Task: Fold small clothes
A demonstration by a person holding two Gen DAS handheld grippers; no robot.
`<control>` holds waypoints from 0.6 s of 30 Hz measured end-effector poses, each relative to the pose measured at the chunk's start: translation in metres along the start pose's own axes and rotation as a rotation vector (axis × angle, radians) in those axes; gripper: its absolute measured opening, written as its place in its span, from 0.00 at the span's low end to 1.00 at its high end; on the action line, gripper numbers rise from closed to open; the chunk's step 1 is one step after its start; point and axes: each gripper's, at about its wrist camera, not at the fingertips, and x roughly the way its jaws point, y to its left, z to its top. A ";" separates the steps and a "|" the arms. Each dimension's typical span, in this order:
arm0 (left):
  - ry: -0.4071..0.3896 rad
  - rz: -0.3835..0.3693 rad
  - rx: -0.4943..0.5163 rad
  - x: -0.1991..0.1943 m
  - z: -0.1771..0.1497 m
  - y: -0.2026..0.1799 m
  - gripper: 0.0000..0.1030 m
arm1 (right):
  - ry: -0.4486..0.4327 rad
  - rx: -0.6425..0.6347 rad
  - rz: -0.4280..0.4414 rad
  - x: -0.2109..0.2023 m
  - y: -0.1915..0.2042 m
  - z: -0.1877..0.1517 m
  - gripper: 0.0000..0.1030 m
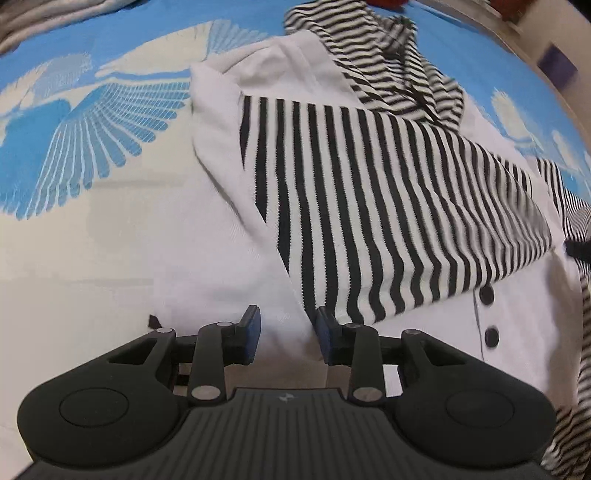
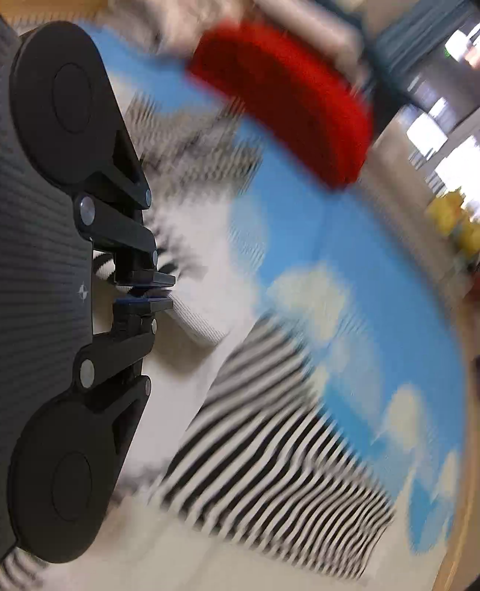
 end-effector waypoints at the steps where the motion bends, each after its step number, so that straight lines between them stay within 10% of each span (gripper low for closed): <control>1: -0.002 0.001 0.003 -0.002 0.000 0.000 0.37 | 0.032 0.002 -0.076 0.007 -0.006 0.000 0.05; 4: -0.037 0.016 0.012 -0.008 0.002 -0.003 0.35 | -0.020 0.016 -0.097 0.000 -0.015 0.006 0.07; 8: -0.093 -0.056 -0.020 -0.016 0.007 -0.010 0.36 | -0.173 -0.110 0.112 -0.023 0.003 0.011 0.11; 11: -0.047 -0.044 -0.028 -0.003 0.006 -0.010 0.36 | -0.016 -0.102 0.225 0.001 0.000 0.015 0.18; 14: -0.024 -0.005 -0.022 0.004 0.003 -0.011 0.38 | 0.189 -0.135 0.045 0.040 -0.011 0.010 0.18; 18: -0.080 -0.049 -0.038 -0.008 0.006 -0.014 0.39 | 0.146 -0.148 0.059 0.027 -0.009 0.014 0.22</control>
